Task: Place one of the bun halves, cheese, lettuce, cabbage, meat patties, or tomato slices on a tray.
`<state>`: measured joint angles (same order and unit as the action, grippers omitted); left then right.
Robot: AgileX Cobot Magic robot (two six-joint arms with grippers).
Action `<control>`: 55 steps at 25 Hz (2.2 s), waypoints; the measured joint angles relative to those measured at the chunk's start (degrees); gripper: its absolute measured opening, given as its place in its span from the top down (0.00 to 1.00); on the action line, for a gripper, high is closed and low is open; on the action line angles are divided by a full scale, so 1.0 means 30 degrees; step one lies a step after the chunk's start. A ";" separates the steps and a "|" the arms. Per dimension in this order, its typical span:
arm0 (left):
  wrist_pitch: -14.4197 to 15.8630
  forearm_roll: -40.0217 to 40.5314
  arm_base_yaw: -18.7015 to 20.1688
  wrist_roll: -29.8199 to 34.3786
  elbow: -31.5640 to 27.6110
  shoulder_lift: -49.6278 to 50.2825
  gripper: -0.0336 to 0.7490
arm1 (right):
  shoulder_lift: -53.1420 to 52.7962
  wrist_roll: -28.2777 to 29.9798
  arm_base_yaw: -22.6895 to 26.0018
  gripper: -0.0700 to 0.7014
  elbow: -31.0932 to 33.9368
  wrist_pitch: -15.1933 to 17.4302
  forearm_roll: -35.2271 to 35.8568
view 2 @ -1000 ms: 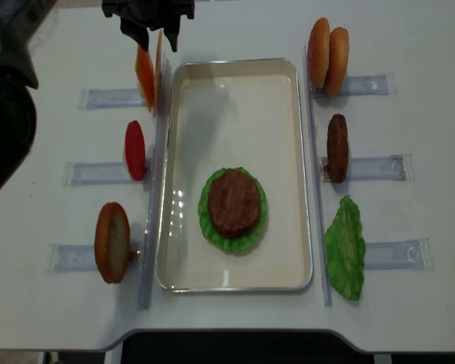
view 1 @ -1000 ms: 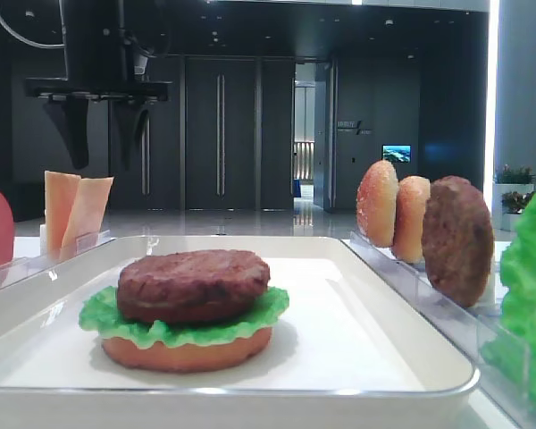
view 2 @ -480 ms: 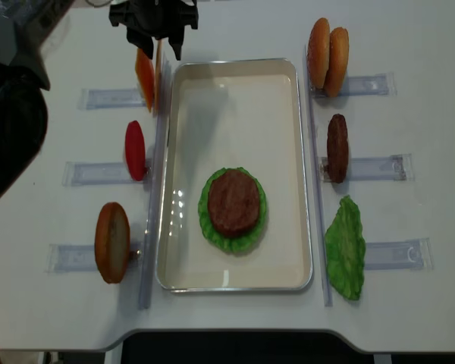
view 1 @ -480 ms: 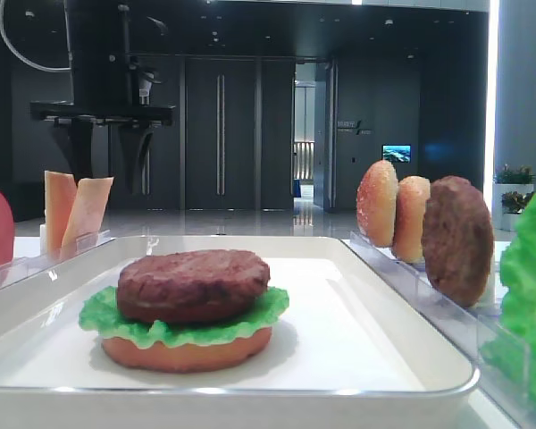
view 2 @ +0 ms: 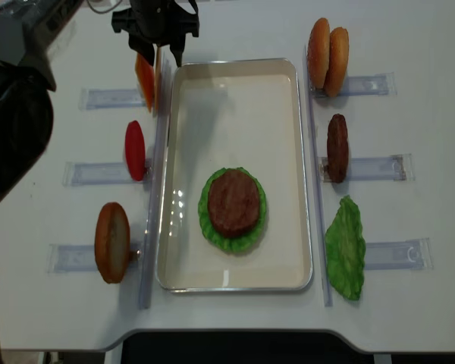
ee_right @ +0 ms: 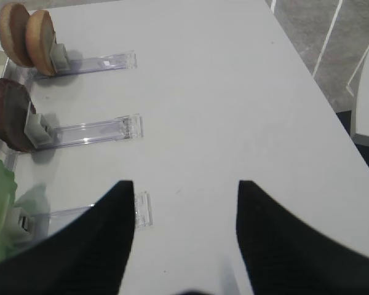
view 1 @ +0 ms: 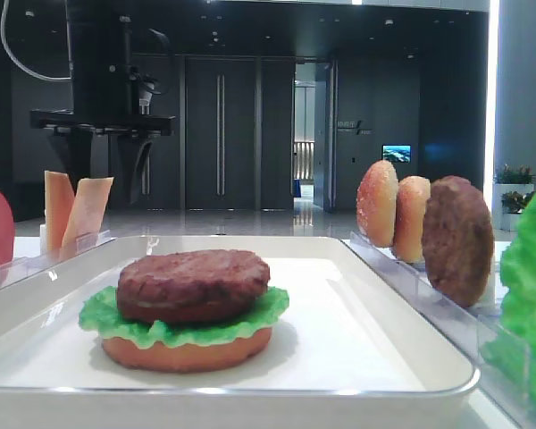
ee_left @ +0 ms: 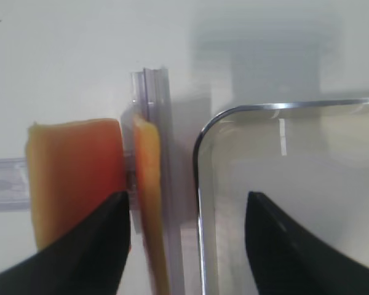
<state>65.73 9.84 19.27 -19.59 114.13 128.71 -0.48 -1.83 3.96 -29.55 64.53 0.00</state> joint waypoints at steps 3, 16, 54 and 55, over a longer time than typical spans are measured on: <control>0.0121 0.0107 0.0000 0.0086 0.0000 0.0058 0.39 | 0.0000 0.0000 0.0000 0.44 0.0000 0.0000 0.0000; 0.1096 0.1451 0.0000 0.0362 0.0000 0.0058 0.90 | 0.0000 0.0000 0.0000 0.44 0.0000 0.0000 0.0000; 0.1714 -0.1946 0.0000 0.0816 -0.2279 -0.5070 0.91 | 0.0000 -0.0076 0.0000 0.44 0.0000 0.0000 0.0000; 0.1714 -0.2128 0.0000 0.0949 -0.2721 -0.5489 0.91 | 0.0000 -0.0076 0.0000 0.44 0.0000 0.0000 0.0000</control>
<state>70.87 3.45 19.27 -16.74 105.97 112.24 -0.48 -2.06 3.96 -29.55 64.53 0.00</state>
